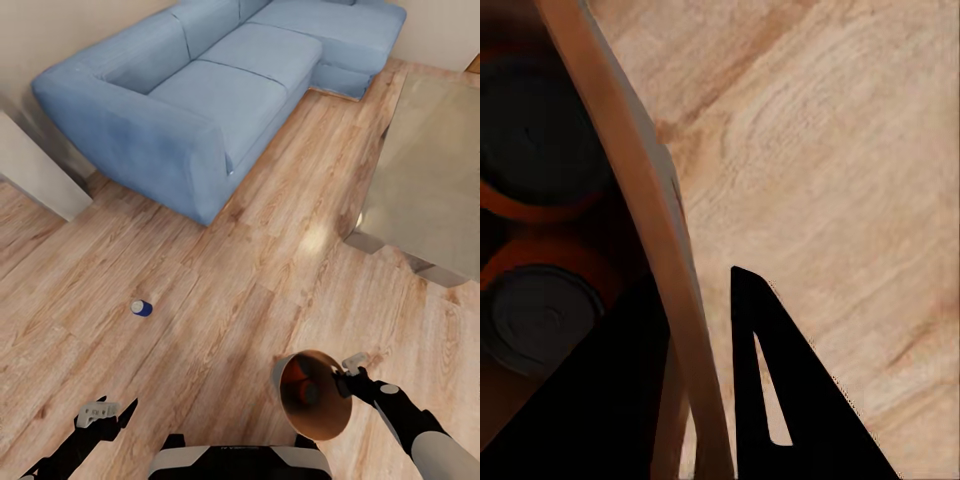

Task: Put the three can of soda from the living room inside the tash can in the kitchen.

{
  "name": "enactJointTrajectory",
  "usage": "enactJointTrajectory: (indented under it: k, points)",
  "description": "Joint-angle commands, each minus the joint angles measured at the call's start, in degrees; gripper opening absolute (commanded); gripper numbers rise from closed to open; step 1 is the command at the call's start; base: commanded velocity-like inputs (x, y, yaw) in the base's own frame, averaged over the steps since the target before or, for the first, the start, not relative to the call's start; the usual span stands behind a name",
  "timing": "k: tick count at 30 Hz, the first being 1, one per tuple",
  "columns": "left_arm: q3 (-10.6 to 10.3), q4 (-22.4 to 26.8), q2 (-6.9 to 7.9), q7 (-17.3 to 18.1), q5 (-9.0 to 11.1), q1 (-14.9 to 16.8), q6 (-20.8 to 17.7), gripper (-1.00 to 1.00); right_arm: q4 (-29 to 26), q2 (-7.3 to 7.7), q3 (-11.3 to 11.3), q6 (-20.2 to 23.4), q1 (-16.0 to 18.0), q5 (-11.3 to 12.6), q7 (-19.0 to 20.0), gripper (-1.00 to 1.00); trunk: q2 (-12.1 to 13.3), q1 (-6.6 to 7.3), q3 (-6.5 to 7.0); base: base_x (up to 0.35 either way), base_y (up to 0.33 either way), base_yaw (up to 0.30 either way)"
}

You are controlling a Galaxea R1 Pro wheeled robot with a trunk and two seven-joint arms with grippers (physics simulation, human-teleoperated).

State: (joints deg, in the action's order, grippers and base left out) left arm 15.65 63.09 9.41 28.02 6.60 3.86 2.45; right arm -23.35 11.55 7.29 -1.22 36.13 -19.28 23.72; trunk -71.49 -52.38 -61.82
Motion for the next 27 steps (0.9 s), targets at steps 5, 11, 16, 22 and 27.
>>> enactJointTrajectory:
  k: [5,11,16,22,27]
  points:
    - [-0.1,-0.5,0.00,-0.1,0.0,0.0,0.1,1.00,0.0,-0.25,-2.1,-0.1,-0.1,-0.1,0.8,-1.00,2.0,1.11,0.90,0.000,0.000,0.000]
    - [-0.1,-1.1,0.00,0.0,0.0,0.0,0.3,1.00,-0.1,-0.19,-3.8,-0.1,-0.1,0.0,0.1,-1.00,3.6,1.98,1.62,0.000,0.000,0.000]
    - [0.0,-1.1,0.01,0.3,0.4,0.0,0.5,1.00,-0.6,-0.20,-3.6,-0.1,-0.1,0.6,-0.1,-1.00,3.6,1.98,1.62,0.049,-0.026,0.000]
    - [0.0,-1.3,0.00,0.2,0.2,0.0,0.0,1.00,-0.7,0.04,1.6,0.1,-0.1,0.9,0.6,-1.00,3.6,1.98,1.62,0.041,0.107,0.000]
    - [0.0,-1.7,0.00,0.2,0.2,0.1,-0.2,1.00,-0.8,0.43,5.8,0.2,-0.1,0.9,1.6,-1.00,3.6,1.98,1.62,0.085,0.275,0.000]
